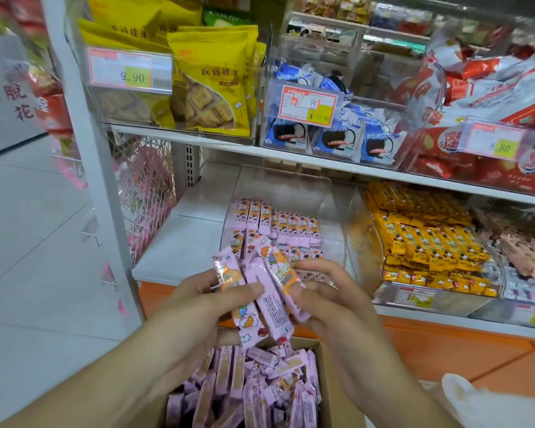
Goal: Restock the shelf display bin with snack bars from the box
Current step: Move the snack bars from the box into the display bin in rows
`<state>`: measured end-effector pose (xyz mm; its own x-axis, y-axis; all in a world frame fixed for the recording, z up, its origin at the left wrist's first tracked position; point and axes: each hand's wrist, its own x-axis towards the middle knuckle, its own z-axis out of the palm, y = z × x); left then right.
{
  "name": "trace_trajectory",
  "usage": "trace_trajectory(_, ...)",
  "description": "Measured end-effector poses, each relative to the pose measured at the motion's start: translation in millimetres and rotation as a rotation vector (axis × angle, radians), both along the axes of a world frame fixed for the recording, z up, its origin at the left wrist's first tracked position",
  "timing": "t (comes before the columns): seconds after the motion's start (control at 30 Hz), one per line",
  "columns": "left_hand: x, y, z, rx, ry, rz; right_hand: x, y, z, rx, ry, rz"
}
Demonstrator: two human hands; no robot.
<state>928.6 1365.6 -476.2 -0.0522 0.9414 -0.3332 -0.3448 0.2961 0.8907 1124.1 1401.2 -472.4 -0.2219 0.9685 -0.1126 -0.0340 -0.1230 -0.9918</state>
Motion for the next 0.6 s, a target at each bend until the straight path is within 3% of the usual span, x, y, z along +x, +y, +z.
trace_trajectory(0.13, -0.2, -1.7, 2.2, -0.018, -0.061, 0.024, -11.0, -7.5, -3.9, 0.053, -0.080, 0.084)
trace_trajectory(0.2, -1.1, -2.7, 2.8, -0.020, -0.068, 0.024, -13.2, -9.4, -6.1, 0.053, -0.027, 0.121)
trace_trajectory(0.43, -16.4, 2.2, 15.7, 0.017, 0.089, 0.072, -3.2, -2.6, -1.0, 0.056, -0.049, 0.095)
trace_trajectory(0.6, -40.9, 11.0, 27.0, 0.016, 0.274, -0.021, 7.2, 0.8, 7.6, 0.051, -0.162, 0.275)
